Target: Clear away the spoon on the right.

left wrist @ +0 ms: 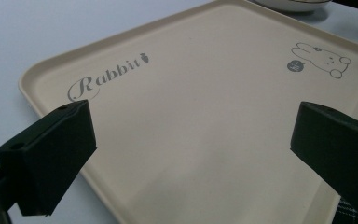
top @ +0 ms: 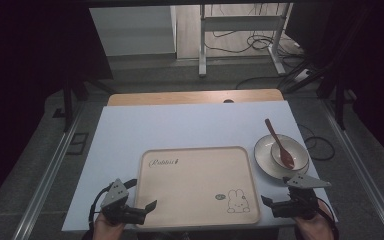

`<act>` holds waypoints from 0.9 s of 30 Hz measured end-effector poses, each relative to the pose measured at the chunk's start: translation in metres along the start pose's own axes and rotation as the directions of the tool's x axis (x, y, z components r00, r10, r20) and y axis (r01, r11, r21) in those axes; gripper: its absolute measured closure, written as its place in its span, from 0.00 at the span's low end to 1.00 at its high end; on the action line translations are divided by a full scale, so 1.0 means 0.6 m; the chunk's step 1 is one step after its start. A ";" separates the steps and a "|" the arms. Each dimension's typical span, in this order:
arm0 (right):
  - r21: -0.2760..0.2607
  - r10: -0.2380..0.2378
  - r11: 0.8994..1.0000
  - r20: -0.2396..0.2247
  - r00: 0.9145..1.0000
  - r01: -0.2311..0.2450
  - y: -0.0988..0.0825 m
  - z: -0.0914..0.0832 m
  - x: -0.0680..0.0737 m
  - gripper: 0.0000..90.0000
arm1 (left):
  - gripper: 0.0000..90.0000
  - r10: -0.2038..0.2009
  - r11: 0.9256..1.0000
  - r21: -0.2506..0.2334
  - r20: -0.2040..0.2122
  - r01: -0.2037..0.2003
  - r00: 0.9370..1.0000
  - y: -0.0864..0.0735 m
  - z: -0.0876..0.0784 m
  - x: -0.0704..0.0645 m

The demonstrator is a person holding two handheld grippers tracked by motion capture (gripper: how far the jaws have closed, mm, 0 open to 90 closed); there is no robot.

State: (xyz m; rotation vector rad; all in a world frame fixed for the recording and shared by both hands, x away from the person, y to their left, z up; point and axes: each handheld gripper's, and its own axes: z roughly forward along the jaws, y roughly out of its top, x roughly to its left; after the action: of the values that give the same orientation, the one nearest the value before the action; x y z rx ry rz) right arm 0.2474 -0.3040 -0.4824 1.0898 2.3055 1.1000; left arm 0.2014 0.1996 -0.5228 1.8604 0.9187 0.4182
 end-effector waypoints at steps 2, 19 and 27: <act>-0.002 0.001 1.000 -0.004 1.000 -0.001 -0.002 0.001 -0.002 0.00 | 0.00 0.001 1.000 0.001 0.000 -0.001 1.000 0.000 0.000 0.000; 0.025 -0.006 1.000 -0.003 1.000 0.006 -0.006 0.008 -0.006 0.00 | 0.00 -0.002 1.000 0.000 0.003 0.002 1.000 0.000 0.000 0.000; 0.033 -0.018 0.999 -0.001 1.000 0.018 -0.005 0.009 -0.004 0.00 | 0.00 -0.002 1.000 0.002 -0.001 0.002 1.000 0.000 0.000 0.000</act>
State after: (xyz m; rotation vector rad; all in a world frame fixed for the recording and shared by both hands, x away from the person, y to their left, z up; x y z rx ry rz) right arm 0.2511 -0.3044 -0.4880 1.0793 2.3372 1.0592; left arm 0.2013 0.1997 -0.5229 1.8613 0.9219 0.4164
